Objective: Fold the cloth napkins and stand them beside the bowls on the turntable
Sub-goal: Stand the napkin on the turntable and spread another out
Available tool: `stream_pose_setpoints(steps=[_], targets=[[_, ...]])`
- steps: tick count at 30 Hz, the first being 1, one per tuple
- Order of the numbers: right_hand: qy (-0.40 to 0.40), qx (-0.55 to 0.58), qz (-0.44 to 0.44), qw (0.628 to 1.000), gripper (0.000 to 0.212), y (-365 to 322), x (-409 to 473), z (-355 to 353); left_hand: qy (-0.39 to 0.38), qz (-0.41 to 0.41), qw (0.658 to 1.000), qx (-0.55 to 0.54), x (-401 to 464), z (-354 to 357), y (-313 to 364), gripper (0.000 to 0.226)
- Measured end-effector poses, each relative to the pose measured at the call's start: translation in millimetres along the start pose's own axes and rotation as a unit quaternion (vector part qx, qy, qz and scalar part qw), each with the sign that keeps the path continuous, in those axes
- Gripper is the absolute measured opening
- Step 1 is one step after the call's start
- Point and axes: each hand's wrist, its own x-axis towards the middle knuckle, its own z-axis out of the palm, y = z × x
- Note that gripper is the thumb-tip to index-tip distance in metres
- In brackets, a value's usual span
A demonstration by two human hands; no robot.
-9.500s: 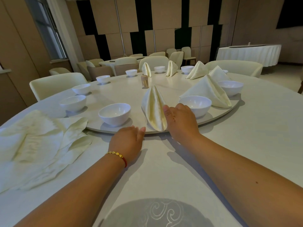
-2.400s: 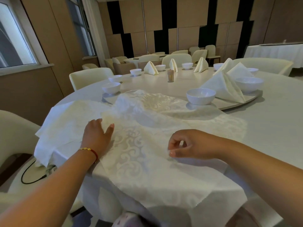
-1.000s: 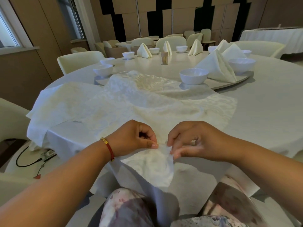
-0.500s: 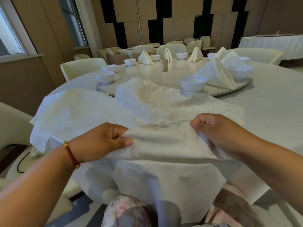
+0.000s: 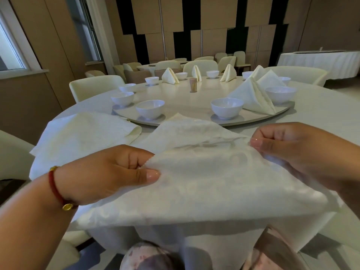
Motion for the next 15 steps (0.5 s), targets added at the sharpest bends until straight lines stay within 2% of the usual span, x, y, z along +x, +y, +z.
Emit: stream_pose_setpoints(steps=[2,4,6,8,10,13,15], targets=[[0.009,-0.001,0.000,1.000,0.048,-6,12,0,0.004,-0.006,1.000,0.024,3,-3,8,0.033],[0.018,-0.008,0.009,1.000,0.038,-6,33,1,0.044,-0.038,0.994,0.095,11,-10,10,0.044],[0.035,-0.051,0.022,0.998,0.034,-2,62,6,0.117,-0.090,0.957,0.250,28,-22,3,0.059],[0.042,-0.098,0.036,0.994,0.034,4,93,15,0.183,-0.131,0.914,0.337,51,-32,-9,0.050],[0.036,-0.146,0.052,0.987,0.037,13,125,25,0.220,-0.160,0.893,0.358,72,-41,-22,0.039],[0.046,-0.290,0.050,0.955,0.034,31,169,38,0.256,-0.186,0.871,0.376,101,-54,-43,0.040],[0.056,-0.348,0.037,0.935,0.027,38,192,44,0.288,-0.190,0.857,0.384,118,-62,-54,0.039]])
